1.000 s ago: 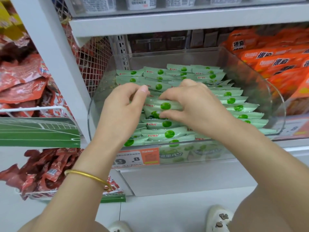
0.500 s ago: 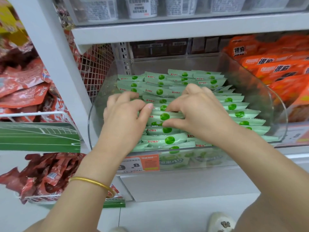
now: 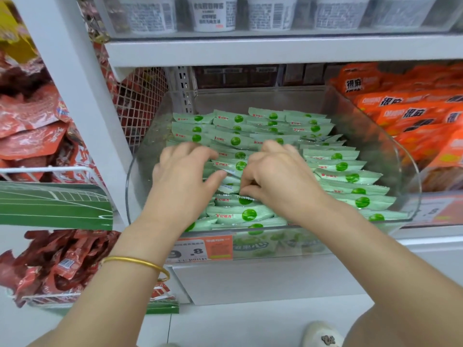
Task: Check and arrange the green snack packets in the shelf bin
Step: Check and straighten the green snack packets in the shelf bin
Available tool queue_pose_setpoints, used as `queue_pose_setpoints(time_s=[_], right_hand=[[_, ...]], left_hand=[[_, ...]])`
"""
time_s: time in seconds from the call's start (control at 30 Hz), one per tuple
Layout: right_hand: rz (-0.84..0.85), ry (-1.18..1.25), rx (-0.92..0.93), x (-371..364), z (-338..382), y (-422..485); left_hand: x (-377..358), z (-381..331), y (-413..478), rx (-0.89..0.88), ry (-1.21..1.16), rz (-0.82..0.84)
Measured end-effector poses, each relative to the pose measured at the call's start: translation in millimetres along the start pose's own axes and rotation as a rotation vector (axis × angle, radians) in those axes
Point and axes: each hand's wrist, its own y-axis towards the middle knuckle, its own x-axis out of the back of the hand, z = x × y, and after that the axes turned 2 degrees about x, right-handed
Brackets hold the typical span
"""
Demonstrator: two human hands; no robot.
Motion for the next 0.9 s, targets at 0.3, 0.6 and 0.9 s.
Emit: queue_pose_setpoints(time_s=[0.3, 0.6, 0.9], right_hand=[[-0.229, 0.316, -0.168, 21, -21, 8], [0.078, 0.069, -0.074, 4, -5, 22], [-0.08, 0.2, -0.151, 0, -7, 18]], left_hand=[[-1, 2, 3, 0.038, -0.083, 0.026], [-1, -2, 5, 0.087, -0.034, 0.108], [-2, -5, 6, 0.128, -0.039, 0.099]])
